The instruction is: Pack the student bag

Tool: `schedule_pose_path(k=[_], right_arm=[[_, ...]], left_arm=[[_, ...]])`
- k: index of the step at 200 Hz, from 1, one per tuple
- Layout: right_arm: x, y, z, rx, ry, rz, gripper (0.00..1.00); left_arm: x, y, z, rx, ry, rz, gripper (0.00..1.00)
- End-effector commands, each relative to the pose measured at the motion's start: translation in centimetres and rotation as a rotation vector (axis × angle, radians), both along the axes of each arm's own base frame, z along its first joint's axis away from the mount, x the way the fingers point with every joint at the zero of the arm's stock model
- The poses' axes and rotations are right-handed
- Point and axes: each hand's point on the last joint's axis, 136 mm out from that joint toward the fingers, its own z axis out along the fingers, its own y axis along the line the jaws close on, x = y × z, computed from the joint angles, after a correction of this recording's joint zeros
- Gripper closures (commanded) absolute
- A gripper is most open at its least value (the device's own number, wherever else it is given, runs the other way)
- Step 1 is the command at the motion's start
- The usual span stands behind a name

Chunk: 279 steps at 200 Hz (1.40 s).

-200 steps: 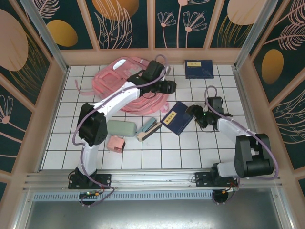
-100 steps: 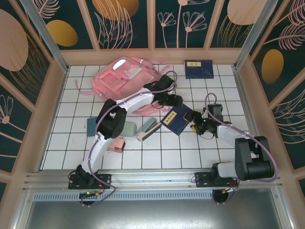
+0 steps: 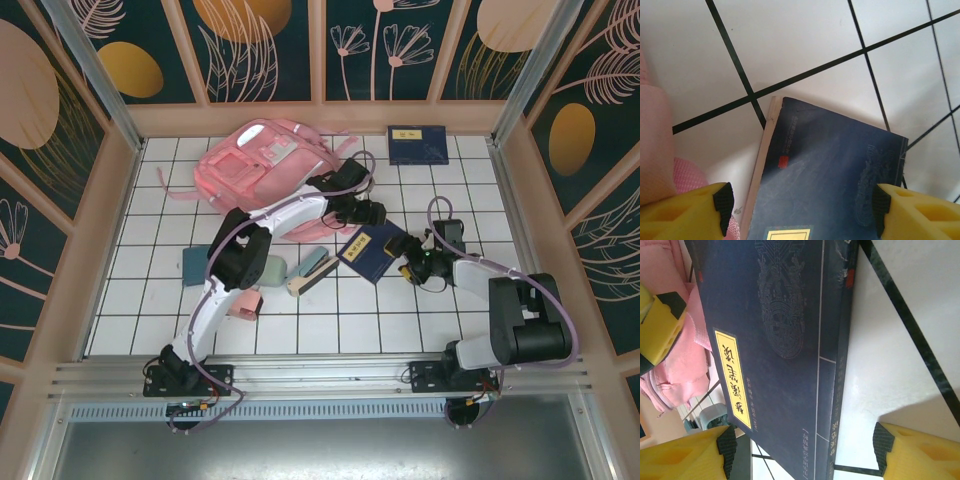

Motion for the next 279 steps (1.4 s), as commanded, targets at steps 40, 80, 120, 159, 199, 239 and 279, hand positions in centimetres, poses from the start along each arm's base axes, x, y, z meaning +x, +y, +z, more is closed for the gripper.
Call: schedule_pose_path(k=[40, 80, 120, 159, 199, 239, 279], right_arm=[[0.2, 0.9, 0.6, -0.032, -0.013, 0.036, 0.26], [0.4, 2.2, -0.3, 0.006, -0.006, 0.061, 0.26], [1.4, 3.2, -0.3, 0.086, -0.047, 0.065, 0.26], [2.7, 3.8, 2.5, 0.157, -0.153, 0.047, 0.26], [3.2, 3.5, 6.9, 0.178, -0.291, 0.023, 0.26], [3.1, 3.0, 9.5, 0.178, -0.383, -0.003, 0.25], [3.1, 2.8, 8.6, 0.182, -0.376, -0.02, 0.25]], left_arm=[[-2.5, 1.6, -6.8, 0.157, 0.147, 0.023, 0.25], [-4.3, -0.2, -7.7, 0.036, 0.272, 0.016, 0.26], [-5.7, -1.3, -7.6, -0.07, 0.364, 0.031, 0.26], [-6.4, -1.0, -8.5, -0.076, 0.4, 0.046, 0.27], [-6.5, -0.6, -8.8, -0.068, 0.404, 0.052, 0.27], [-6.4, -0.6, -8.5, -0.086, 0.41, 0.057, 0.27], [-6.5, -0.9, -7.7, -0.129, 0.426, 0.053, 0.27]])
